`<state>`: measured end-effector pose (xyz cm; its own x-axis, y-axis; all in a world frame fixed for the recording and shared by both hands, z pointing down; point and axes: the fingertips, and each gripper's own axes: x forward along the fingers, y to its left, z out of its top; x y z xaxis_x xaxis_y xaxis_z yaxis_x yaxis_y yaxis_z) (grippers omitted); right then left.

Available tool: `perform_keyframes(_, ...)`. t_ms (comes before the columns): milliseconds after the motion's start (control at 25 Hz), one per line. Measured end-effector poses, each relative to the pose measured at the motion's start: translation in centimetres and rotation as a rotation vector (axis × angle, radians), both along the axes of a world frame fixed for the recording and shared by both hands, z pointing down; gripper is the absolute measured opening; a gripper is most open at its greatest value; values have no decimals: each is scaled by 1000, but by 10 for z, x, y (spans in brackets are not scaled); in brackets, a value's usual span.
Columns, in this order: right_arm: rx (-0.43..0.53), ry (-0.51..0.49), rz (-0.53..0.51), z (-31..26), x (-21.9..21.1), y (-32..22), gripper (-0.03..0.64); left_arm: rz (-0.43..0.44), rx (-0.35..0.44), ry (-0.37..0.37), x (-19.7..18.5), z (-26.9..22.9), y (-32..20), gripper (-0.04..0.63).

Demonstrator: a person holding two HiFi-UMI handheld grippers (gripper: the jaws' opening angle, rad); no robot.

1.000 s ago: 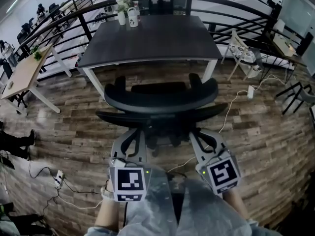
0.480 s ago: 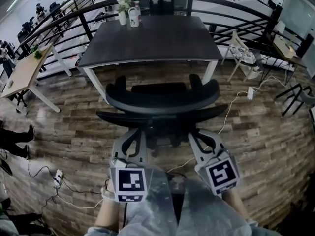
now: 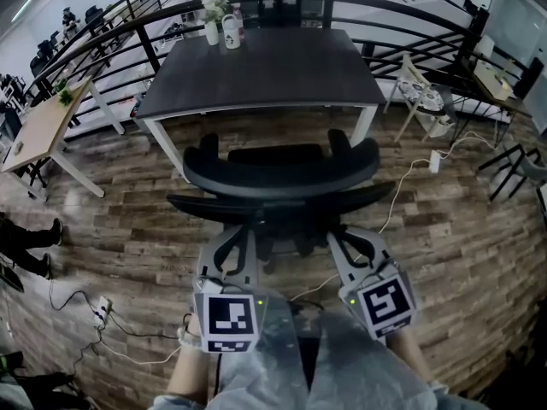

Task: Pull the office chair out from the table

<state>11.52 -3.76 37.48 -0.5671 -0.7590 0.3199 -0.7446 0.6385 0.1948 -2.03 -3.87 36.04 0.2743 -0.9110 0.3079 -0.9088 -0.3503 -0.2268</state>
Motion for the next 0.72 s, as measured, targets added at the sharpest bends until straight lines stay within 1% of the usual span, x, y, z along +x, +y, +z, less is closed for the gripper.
perform_keyframes(720,-4,10,-9,5,-1,3,3,10,-7,-9,4,3,4,9)
